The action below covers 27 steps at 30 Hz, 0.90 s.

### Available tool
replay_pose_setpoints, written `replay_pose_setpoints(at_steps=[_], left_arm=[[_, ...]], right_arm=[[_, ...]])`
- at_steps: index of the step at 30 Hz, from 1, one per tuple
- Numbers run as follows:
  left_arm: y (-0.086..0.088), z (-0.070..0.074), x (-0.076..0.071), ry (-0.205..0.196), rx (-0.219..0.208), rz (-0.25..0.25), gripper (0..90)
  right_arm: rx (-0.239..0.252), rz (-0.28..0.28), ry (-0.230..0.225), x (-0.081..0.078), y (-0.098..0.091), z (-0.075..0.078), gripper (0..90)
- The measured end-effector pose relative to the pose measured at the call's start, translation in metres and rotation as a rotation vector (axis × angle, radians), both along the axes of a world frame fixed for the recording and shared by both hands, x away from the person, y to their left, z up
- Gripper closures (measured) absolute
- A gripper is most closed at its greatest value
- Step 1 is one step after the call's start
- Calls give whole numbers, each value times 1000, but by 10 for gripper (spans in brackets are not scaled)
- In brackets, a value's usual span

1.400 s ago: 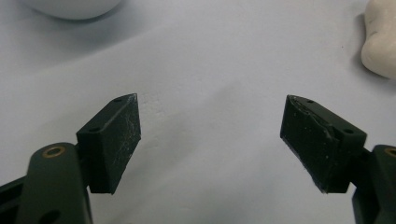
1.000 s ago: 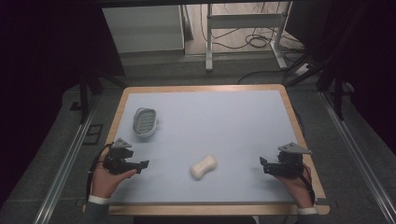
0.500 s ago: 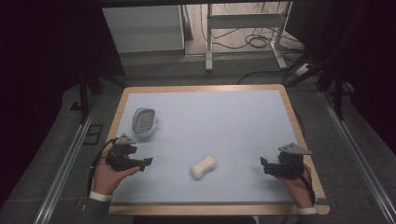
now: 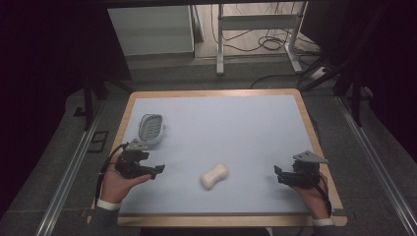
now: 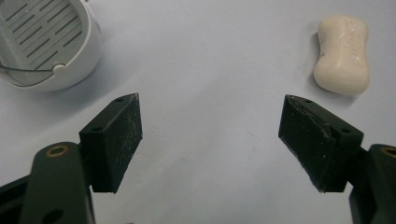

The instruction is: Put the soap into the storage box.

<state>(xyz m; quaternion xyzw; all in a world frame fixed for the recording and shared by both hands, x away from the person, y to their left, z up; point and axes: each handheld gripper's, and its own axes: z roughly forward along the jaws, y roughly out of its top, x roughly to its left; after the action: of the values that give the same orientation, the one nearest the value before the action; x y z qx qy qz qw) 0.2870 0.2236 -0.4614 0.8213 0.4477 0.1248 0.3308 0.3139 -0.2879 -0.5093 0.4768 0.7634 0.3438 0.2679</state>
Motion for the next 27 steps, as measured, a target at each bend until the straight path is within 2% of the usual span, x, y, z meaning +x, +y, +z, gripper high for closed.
replay_pose_setpoints(at_steps=[18,23,27], left_arm=[[-25,0,-4,-23,4,-78,213],[-33,0,-5,-25,8,-90,211],[-38,0,-6,-24,9,-99,210]], right_arm=[[-6,12,5,0,2,-1,68],[-8,-2,-20,-1,0,0,67],[0,-4,-23,-1,-1,1,67]])
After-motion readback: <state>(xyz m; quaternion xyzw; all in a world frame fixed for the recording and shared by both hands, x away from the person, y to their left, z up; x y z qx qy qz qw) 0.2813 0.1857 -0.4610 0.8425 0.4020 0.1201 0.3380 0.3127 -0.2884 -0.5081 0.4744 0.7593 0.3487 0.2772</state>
